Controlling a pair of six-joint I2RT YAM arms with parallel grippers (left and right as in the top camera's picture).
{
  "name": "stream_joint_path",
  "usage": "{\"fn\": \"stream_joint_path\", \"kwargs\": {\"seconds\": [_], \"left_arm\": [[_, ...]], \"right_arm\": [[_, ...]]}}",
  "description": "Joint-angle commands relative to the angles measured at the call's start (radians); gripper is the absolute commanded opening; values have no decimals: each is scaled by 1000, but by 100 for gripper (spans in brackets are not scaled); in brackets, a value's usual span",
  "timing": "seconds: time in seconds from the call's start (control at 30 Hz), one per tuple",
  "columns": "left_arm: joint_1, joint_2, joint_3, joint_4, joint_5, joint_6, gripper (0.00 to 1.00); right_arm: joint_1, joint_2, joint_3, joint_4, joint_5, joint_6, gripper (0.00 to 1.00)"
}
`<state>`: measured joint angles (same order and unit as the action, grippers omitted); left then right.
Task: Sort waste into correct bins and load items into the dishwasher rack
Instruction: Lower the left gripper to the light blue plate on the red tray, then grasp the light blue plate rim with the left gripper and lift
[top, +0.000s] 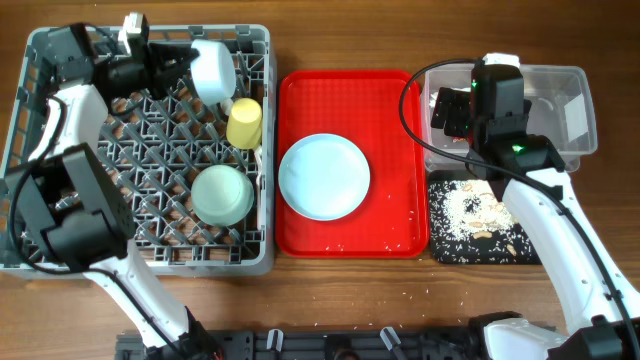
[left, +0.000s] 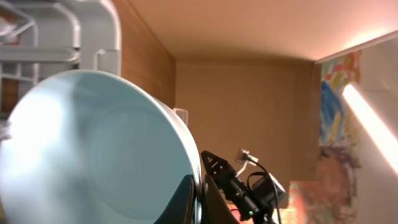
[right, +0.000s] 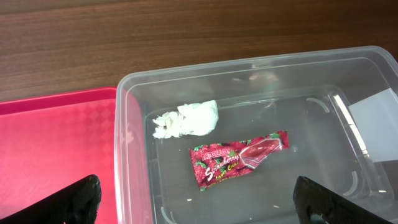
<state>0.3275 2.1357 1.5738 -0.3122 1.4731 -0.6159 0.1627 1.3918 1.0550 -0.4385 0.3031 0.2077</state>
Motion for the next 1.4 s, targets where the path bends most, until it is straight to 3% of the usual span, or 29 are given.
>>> {"fn": "stream_joint_path", "kwargs": {"seconds": [0.0, 0.13, 0.2, 0.23, 0.27, 0.47, 0.57, 0.63, 0.67, 0.7, 0.73, 0.8, 0.87, 0.97, 1.0, 1.07, 1.2, 1.23, 1.3, 1.37], "left_arm": [[3, 53, 1, 5, 79, -24, 4], [36, 56, 1, 6, 22, -21, 4], [71, 56, 1, 6, 20, -20, 22], [91, 56, 1, 6, 18, -12, 49], [106, 56, 1, 5, 19, 8, 100], [160, 6, 1, 4, 9, 5, 100], [187, -118, 1, -50, -137, 6, 100], [187, -243, 1, -146, -265, 73, 100], [168, -336, 1, -267, -368, 176, 100], [143, -392, 1, -360, -481, 256, 100], [82, -454, 1, -475, -689, 366, 100], [-31, -481, 1, -575, -955, 415, 100], [-182, -462, 1, -658, -1041, 415, 99], [-383, -448, 1, -693, -1041, 414, 44], [-481, -447, 1, -696, -1041, 414, 35], [-652, -440, -11, -688, -1095, 361, 35], [-999, -337, -58, -649, -1434, 194, 40], [-1053, -288, -70, -640, -1456, 142, 35], [-1110, -188, -71, -633, -1456, 100, 4], [-1129, -106, -71, -611, -1452, 83, 4]], "right_arm": [[-2, -5, 0, 5, -9, 2, 100], [-2, -5, 0, 5, -9, 2, 100], [-2, -5, 0, 5, -9, 2, 100], [-2, -5, 0, 5, -9, 2, 100], [-2, -5, 0, 5, -9, 2, 100], [-2, -5, 0, 5, -9, 2, 100], [-2, -5, 0, 5, -9, 2, 100], [-2, -5, 0, 5, -9, 2, 100], [-2, -5, 0, 5, -9, 2, 100], [-2, -5, 0, 5, -9, 2, 100], [-2, -5, 0, 5, -9, 2, 100], [-2, -5, 0, 5, -9, 2, 100], [-2, -5, 0, 5, -9, 2, 100], [-2, -5, 0, 5, -9, 2, 100], [-2, -5, 0, 5, -9, 2, 100], [-2, -5, 0, 5, -9, 2, 100], [-2, -5, 0, 5, -9, 2, 100], [-2, -5, 0, 5, -9, 2, 100], [-2, -5, 0, 5, -9, 2, 100], [-2, -5, 0, 5, -9, 2, 100]]}}
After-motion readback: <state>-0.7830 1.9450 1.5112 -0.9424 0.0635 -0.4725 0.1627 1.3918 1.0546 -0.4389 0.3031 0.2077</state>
